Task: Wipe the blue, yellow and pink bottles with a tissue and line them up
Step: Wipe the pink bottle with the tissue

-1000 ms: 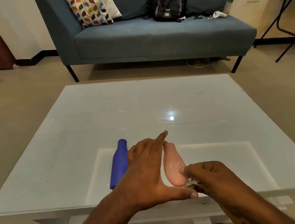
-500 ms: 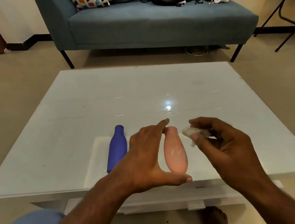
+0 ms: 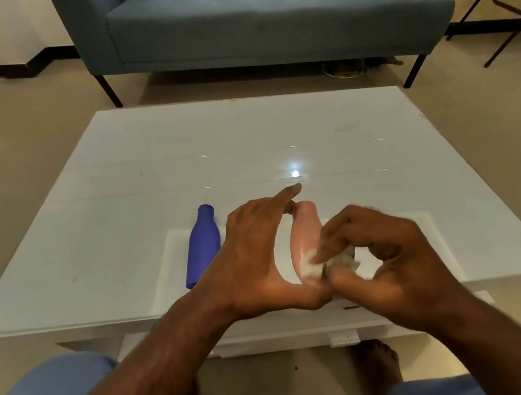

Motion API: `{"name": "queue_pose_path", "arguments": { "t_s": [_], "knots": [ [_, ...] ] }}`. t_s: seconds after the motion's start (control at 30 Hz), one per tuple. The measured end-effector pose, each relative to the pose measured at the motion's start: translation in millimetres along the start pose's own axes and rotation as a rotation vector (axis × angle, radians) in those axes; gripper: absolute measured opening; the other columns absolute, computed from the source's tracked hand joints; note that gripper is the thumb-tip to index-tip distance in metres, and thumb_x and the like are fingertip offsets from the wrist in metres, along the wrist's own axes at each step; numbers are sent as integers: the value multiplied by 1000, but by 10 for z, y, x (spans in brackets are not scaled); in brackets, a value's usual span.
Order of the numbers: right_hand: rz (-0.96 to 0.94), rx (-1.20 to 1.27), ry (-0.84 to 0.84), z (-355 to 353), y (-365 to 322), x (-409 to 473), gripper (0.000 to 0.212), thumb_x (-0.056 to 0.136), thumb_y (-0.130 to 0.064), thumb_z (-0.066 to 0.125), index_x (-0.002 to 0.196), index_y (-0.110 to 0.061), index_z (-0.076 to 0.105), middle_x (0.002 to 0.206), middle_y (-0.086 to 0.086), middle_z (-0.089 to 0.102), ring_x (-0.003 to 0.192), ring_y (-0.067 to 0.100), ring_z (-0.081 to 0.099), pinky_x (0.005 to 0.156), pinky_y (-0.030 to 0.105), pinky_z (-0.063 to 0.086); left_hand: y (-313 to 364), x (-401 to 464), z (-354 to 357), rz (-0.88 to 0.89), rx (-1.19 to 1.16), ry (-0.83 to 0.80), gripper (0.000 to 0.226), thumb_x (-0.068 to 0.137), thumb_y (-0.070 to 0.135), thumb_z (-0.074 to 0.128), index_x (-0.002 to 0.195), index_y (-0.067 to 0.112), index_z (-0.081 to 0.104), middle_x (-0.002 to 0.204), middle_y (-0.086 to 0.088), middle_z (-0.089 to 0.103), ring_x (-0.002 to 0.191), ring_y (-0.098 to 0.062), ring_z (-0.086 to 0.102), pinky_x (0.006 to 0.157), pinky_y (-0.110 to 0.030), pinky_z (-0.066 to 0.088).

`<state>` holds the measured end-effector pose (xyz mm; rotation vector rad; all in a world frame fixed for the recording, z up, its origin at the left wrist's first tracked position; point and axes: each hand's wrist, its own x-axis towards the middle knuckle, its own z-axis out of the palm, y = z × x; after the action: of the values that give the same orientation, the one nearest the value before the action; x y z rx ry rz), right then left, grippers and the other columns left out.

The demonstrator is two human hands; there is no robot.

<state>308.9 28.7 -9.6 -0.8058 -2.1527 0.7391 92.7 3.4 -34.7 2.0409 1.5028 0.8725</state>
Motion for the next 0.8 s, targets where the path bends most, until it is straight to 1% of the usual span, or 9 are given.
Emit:
{"name": "queue_pose_path", "arguments": {
  "t_s": [0.07,0.17,0.3,0.4,0.47,0.53,0.6,0.67,0.8],
  "knots": [
    [55,-11,111,-31,34,21,12,83,-15,77,94,-19,80,99,-11,71,96,12,68,75,16,53,54,-33,17,27,-5,-60,120,57,69,86,154,42,21,149,27,37,138,0,35,115,-37,36],
    [89,-6,200,-49,60,36,15,89,-24,74,103,-22,79,105,-10,72,101,12,69,77,20,57,89,-67,48,24,-35,-81,123,55,73,84,153,52,12,152,32,31,139,-2,34,114,-40,40],
    [27,100,98,-14,35,-6,11,81,-8,77,90,-13,81,92,-2,71,89,19,70,71,26,55,30,-26,21,29,-13,30,124,53,72,84,155,42,19,142,31,40,134,2,38,112,-39,40],
    [-59,128,-2,-24,-27,-23,8,76,-15,74,80,-11,79,87,-5,68,83,16,69,71,20,51,21,-3,-27,28,-28,80,124,52,73,83,154,43,19,139,36,39,133,5,40,111,-42,42],
    [-33,118,38,-34,-27,3,3,79,-15,77,80,-12,75,85,-5,67,82,18,67,68,23,51,58,-24,-48,55,-43,39,125,52,72,84,154,44,19,142,33,40,135,-1,41,111,-42,43],
    [45,96,156,-35,-7,34,6,84,-16,78,85,-17,72,88,-4,66,85,19,66,67,28,52,104,-60,-40,87,-56,-31,127,52,69,88,155,46,16,147,26,40,138,-6,40,110,-42,44],
    [99,61,251,-48,23,62,11,91,-19,71,93,-30,70,94,-8,68,92,16,67,71,31,56,138,-94,-8,102,-66,-75,129,52,69,87,154,50,11,152,25,35,141,-8,38,112,-45,42],
    [109,41,264,-48,33,59,22,92,-16,69,97,-38,68,98,-12,69,97,15,67,75,31,58,156,-104,18,90,-49,-89,130,51,71,86,154,52,7,153,25,33,141,-6,36,114,-45,40],
    [-11,86,57,33,-46,-16,13,78,-4,72,83,-13,77,89,-2,67,86,20,67,68,27,53,113,-62,15,58,17,-64,133,51,76,82,157,43,8,146,20,45,136,-2,37,116,-32,31]
  ]
}}
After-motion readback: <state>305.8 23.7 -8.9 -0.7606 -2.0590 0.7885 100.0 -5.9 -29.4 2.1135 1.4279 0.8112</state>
